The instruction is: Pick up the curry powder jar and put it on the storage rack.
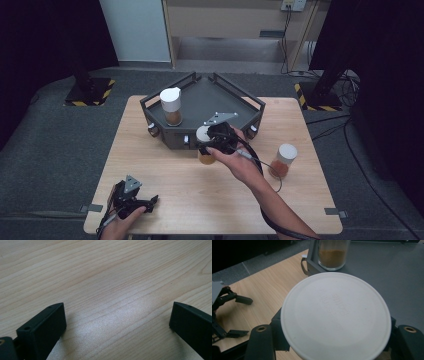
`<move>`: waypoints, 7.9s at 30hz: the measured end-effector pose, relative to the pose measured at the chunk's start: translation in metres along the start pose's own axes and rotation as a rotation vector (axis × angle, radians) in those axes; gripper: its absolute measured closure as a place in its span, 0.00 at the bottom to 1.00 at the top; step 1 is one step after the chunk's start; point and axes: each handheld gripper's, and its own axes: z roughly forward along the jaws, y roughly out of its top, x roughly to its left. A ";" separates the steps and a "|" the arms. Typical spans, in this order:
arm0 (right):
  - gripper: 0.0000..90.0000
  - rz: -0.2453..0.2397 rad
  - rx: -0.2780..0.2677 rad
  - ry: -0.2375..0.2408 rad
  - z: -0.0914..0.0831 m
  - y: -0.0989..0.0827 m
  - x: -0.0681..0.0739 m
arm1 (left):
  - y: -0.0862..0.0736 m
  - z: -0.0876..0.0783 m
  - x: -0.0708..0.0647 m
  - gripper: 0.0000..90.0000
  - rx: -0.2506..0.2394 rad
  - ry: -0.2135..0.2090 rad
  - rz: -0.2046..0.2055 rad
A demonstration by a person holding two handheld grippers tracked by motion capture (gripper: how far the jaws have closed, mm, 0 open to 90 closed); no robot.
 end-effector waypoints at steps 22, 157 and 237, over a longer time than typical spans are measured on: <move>0.38 -0.035 -0.016 -0.025 -0.014 0.035 -0.012 | 0.000 0.000 0.000 0.00 -0.002 0.002 -0.001; 0.37 0.075 -0.001 -0.058 0.056 0.078 -0.069 | -0.001 0.000 -0.002 0.00 -0.003 0.009 -0.001; 0.07 -0.007 -0.030 -0.025 -0.045 0.030 -0.071 | -0.001 -0.001 -0.003 0.00 -0.003 0.012 -0.006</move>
